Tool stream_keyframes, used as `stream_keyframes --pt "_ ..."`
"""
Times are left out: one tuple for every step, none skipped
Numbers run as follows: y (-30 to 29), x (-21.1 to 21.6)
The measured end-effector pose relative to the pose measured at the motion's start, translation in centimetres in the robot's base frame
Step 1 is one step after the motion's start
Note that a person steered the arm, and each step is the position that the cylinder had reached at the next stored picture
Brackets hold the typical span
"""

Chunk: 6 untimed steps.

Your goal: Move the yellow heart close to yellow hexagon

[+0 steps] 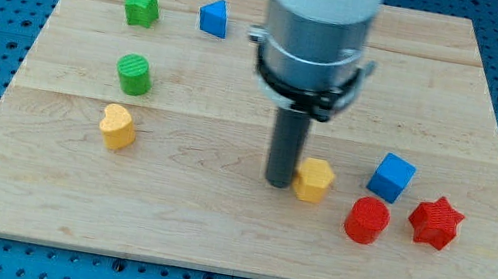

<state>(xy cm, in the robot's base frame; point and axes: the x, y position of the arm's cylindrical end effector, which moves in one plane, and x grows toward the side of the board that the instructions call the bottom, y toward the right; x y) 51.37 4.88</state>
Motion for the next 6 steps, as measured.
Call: stream_keyframes --pt "1.4 0.0" --pt "3.1 0.0" --pt "6.3 0.2" --pt "2.0 -1.1" --pt "-8.8 -1.2" --pt "-18.8 1.1"
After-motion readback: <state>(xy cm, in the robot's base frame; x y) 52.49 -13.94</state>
